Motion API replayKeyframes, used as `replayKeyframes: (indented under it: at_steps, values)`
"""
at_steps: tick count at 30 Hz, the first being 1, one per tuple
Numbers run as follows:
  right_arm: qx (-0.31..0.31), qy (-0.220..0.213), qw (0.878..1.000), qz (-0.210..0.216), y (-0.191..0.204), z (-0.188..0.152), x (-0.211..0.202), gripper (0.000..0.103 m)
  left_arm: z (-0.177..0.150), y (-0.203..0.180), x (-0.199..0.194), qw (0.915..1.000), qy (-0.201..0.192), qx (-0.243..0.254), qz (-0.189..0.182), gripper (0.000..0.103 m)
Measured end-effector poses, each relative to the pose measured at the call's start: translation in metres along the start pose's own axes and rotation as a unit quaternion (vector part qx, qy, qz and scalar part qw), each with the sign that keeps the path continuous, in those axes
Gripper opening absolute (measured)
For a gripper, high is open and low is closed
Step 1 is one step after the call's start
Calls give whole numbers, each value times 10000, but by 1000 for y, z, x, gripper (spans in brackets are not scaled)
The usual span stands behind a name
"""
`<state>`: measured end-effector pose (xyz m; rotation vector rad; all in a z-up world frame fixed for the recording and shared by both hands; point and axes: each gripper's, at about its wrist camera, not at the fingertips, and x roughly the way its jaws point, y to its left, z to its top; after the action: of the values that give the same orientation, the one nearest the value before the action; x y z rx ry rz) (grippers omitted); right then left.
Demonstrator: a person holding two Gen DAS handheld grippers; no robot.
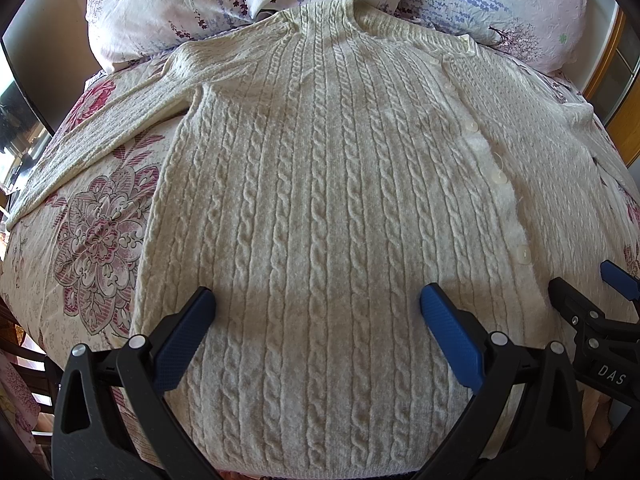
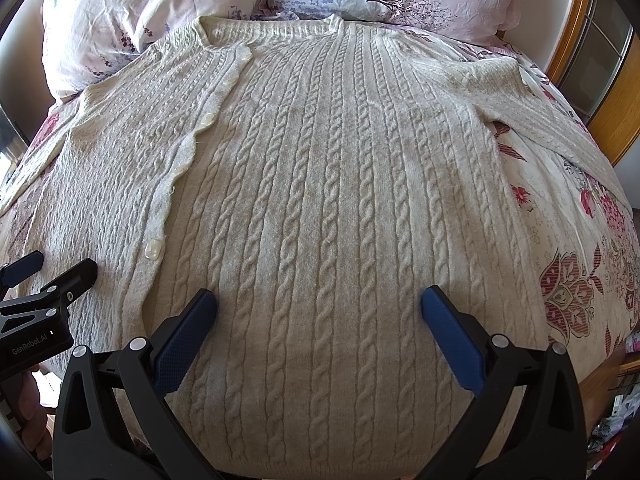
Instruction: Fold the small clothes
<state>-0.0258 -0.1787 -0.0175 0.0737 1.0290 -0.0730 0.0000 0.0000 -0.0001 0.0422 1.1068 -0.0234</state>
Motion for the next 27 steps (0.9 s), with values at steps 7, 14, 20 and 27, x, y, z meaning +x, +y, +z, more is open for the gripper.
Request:
replayKeyframes:
  at_steps: [7, 14, 20, 27]
  values:
    - [-20, 5, 10000, 9, 0, 0, 1, 102, 0, 0, 0, 10000, 10, -1, -3, 101]
    - [-56, -70, 9999, 135, -7, 2, 3, 102, 1, 0, 0, 10000, 13, -18, -9, 101]
    - [218, -354, 9958, 810, -29, 12, 0, 102, 1, 2, 1, 10000, -6, -59, 11, 101]
    - [2241, -672, 9629, 1345, -139, 44, 3, 81, 1, 2, 0, 9999, -35, -105, 26, 101]
